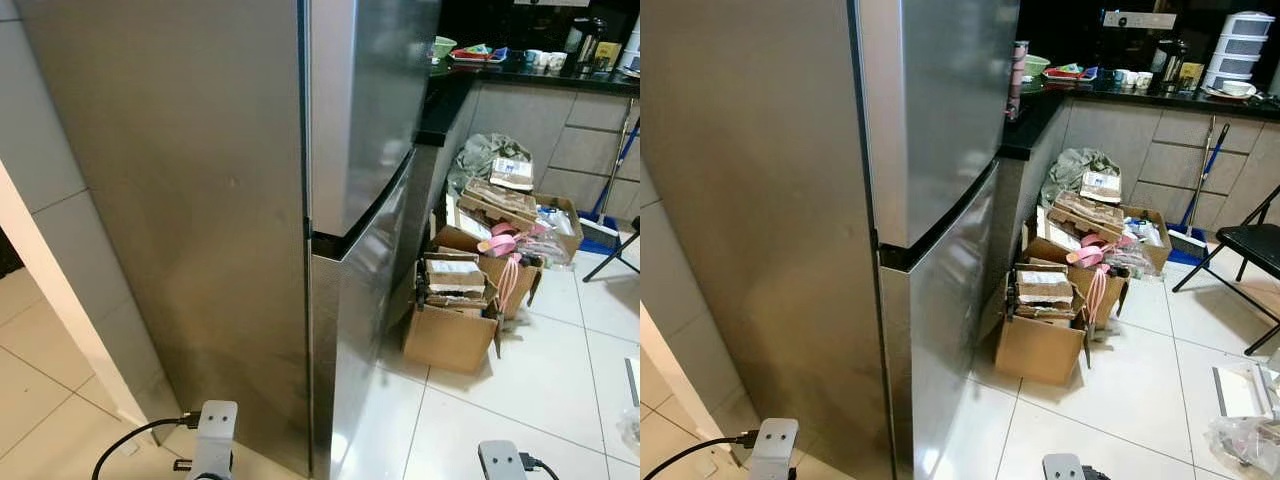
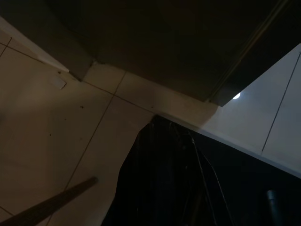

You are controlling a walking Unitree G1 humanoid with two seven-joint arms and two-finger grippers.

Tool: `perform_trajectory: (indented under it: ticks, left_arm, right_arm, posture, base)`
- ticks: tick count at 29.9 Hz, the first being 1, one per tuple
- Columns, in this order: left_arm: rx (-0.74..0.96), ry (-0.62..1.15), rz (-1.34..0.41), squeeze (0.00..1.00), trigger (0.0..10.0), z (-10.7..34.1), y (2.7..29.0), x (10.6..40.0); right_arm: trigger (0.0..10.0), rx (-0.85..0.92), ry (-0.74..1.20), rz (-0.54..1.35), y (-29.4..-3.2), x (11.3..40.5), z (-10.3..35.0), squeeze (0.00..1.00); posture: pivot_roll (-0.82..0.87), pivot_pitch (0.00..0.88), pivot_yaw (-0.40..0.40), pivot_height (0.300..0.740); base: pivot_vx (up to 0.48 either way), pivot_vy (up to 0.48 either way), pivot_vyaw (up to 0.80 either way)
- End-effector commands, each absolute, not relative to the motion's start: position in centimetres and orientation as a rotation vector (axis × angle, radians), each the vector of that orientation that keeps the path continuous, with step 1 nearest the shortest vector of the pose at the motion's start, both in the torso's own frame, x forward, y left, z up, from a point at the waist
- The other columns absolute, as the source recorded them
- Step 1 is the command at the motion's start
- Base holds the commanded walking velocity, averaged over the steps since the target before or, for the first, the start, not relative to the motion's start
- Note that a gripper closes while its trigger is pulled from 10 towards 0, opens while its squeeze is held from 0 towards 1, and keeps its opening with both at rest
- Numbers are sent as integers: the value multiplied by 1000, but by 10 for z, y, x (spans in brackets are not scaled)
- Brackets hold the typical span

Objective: Restocking fridge

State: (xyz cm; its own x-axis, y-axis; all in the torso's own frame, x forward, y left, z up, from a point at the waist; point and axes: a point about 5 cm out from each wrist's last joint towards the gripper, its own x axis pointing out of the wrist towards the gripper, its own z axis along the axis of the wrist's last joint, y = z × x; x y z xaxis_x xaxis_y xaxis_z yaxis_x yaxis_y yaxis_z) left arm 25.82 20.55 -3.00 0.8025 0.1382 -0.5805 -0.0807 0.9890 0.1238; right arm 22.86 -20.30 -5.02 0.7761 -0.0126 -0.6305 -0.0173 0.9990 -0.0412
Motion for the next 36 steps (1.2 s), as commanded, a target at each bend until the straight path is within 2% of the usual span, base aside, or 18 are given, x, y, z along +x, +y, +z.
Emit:
perform_trajectory:
  ticks: [1, 5, 23, 30, 36]
  left_arm:
    - [100, 637, 101, 0, 10000, -33, 203, 255]
    - [96, 638, 107, 0, 10000, -33, 204, 255]
    - [105, 640, 122, 0, 10000, -30, 210, 258]
    - [116, 651, 107, 0, 10000, -31, 209, 257]
    - [107, 639, 124, 0, 10000, -28, 210, 261]
  right_arm:
    - [10000, -50, 676, -1, -205, 229, -49, 0]
    - [10000, -50, 676, 0, -205, 230, -49, 0]
    - [10000, -39, 674, -6, -204, 232, -48, 0]
    - [10000, -36, 672, -7, -203, 231, -48, 0]
    - [10000, -36, 673, -12, -204, 230, -49, 0]
  posture:
    - [-73, 82, -24, 740]
    - [-71, 83, -24, 740]
    - [-63, 79, -13, 740]
    - [-67, 83, -10, 740]
    - [-69, 91, -11, 740]
  base:
    - [0, -480, 0]
    - [0, -306, 0]
    - [0, 0, 0]
    - [0, -467, 0]
    - [0, 0, 0]
